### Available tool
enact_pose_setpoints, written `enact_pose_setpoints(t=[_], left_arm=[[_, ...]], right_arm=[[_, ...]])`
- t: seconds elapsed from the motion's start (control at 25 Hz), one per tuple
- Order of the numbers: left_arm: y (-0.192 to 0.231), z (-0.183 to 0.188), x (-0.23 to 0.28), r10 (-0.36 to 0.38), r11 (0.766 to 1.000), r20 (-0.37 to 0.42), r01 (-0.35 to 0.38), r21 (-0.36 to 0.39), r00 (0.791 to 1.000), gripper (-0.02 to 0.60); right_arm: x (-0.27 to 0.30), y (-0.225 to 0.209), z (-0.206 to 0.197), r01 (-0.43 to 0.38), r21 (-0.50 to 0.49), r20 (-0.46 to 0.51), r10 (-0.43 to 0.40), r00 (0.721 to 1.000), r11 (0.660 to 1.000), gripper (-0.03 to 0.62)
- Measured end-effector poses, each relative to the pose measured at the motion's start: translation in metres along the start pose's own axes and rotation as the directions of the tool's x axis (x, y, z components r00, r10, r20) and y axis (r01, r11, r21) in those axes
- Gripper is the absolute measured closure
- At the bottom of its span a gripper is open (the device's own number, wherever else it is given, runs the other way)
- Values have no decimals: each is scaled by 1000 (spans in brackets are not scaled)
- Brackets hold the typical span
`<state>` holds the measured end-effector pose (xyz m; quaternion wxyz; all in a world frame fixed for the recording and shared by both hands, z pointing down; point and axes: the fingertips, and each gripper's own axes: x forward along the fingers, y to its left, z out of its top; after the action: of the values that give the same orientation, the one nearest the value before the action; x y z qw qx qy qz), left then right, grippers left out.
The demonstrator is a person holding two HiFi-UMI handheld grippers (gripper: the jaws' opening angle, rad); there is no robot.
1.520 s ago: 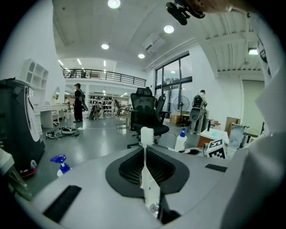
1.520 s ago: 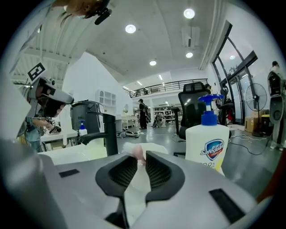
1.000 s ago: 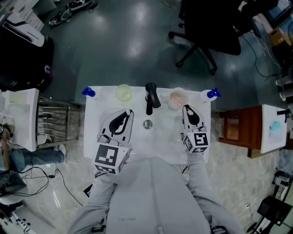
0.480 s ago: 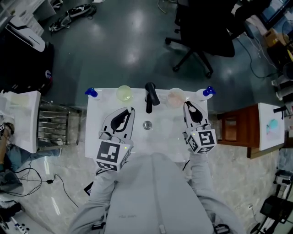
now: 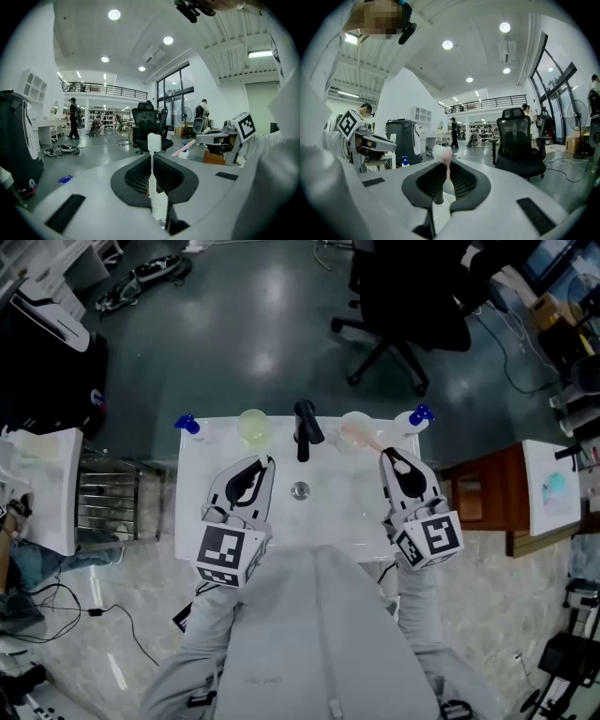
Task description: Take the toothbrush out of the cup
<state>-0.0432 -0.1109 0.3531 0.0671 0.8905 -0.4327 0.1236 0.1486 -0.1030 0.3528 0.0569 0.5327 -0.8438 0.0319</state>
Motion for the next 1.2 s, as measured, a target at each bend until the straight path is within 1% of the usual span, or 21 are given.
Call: enact_pose_setpoints(t=[0.2, 0.48, 0.72, 1.0, 1.2], left_arm=[[-5, -2, -5, -16, 1000, -5, 16, 2, 1000, 546], [-6, -11, -11, -28, 1000, -25, 28, -6, 999, 546], [-2, -25, -15, -33, 999, -59, 32, -18, 998, 546], [1, -32, -12, -37, 999, -73, 35, -25, 997, 546], [3, -35, -8, -40, 999, -83, 39, -16, 996, 546]], right_arm=[[-19, 18, 6, -30, -20, -33, 29, 999, 999, 557], [-35, 32, -2, -44, 12, -65, 44, 997, 999, 557], [-41, 30, -11, -8, 63, -68, 12, 998, 998, 557], [-40, 23, -18, 18, 76, -75, -12, 997, 997, 557], [-37, 20, -16, 30, 71, -69, -25, 997, 997, 557]])
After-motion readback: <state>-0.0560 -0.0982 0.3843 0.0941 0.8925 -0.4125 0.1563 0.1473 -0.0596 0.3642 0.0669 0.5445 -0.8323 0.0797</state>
